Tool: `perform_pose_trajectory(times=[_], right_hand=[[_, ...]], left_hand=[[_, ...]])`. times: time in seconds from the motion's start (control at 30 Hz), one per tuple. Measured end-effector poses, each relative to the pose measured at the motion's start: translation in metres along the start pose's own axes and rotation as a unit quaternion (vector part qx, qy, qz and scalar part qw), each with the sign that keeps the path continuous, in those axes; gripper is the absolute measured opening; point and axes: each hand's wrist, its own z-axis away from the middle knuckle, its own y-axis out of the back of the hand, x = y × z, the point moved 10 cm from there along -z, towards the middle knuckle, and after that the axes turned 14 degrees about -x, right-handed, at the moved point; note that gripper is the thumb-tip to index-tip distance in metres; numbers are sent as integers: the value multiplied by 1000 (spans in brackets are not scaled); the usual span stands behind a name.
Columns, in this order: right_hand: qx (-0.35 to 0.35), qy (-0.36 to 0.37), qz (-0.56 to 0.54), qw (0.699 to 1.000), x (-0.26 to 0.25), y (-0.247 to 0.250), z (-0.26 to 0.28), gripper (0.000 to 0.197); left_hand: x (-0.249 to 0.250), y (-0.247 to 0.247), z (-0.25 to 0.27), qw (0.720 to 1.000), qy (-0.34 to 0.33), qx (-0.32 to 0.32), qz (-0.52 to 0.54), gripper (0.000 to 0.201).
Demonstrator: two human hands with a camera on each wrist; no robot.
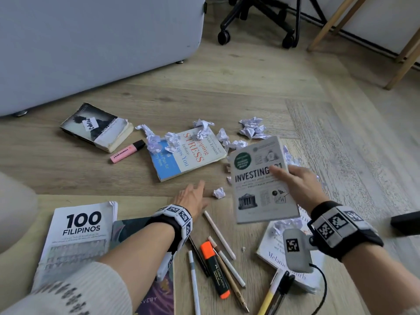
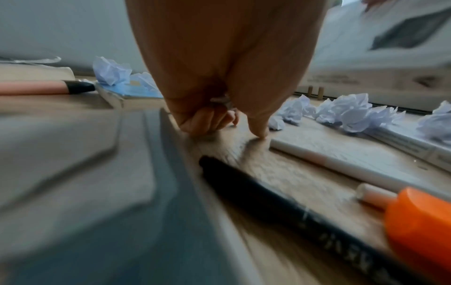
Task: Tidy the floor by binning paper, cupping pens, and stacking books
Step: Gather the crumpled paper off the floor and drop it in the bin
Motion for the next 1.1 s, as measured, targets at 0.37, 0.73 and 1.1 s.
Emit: perform_pose_trajectory(times=[0.37,0.73,1.1], right_hand=[[67,-7,51,996,1,-7,6,53],[122,-4,117,986,-20,-44,-12,65],[28,-13,125,992,-3,-61,-8,49]], left_hand=[[28,-8,-14,991,-69,-1,-115,22],[25,-9,3,990,-72,-54,-110,45],[2,29,13,998,0,59,-23,22]])
